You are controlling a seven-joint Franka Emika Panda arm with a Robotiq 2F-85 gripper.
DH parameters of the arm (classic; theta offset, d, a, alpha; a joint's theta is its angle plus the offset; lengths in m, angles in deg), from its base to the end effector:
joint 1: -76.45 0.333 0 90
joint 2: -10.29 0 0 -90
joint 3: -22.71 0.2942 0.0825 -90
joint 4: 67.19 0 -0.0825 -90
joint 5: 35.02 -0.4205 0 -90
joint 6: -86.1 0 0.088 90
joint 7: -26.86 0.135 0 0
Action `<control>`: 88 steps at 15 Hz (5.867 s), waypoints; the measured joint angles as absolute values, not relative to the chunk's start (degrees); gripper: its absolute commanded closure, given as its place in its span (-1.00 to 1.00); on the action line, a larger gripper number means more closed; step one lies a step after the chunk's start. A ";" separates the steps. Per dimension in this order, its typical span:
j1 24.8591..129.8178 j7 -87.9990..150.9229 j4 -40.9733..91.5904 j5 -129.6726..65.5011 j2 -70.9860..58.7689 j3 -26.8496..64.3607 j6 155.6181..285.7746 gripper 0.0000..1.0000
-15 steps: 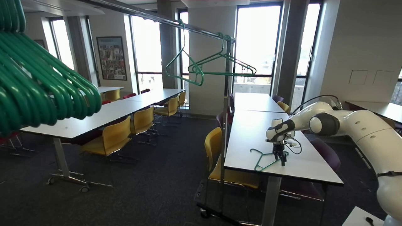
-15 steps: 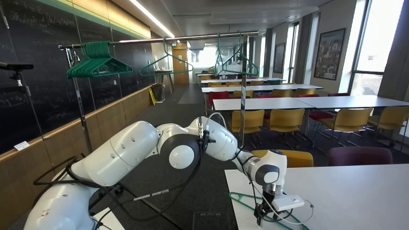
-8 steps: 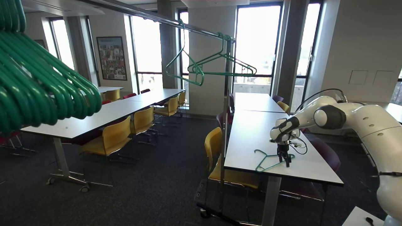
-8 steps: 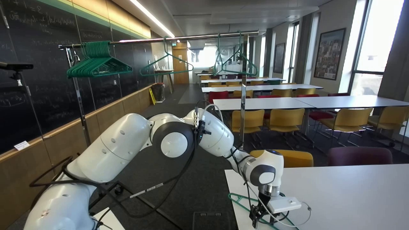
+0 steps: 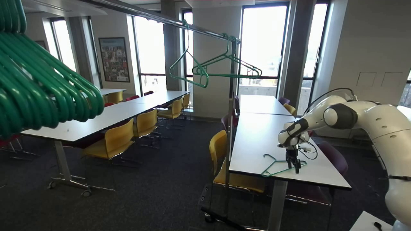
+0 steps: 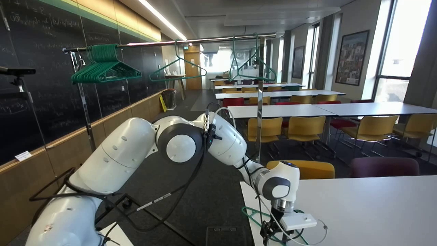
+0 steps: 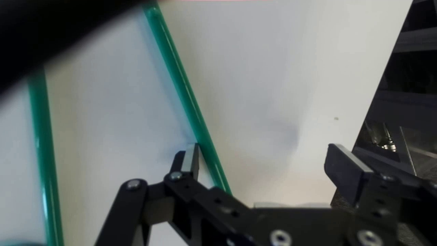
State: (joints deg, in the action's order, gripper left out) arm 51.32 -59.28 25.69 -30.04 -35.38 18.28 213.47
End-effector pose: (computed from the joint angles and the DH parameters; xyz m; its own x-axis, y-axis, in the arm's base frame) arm 0.5804 -0.3333 0.0713 0.4702 0.8736 -0.1255 0.8532 -0.4863 -0.1885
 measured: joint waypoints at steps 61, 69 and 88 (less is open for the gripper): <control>49.70 -67.88 31.92 -34.17 -32.51 17.89 219.25 -1.00; 48.14 -70.58 37.75 -33.97 -32.27 16.35 224.65 -1.00; 43.84 -73.76 52.63 -34.05 -24.98 18.87 242.93 -1.00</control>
State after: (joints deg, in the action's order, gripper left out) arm 43.84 -73.76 52.63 -34.05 -24.98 18.87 242.93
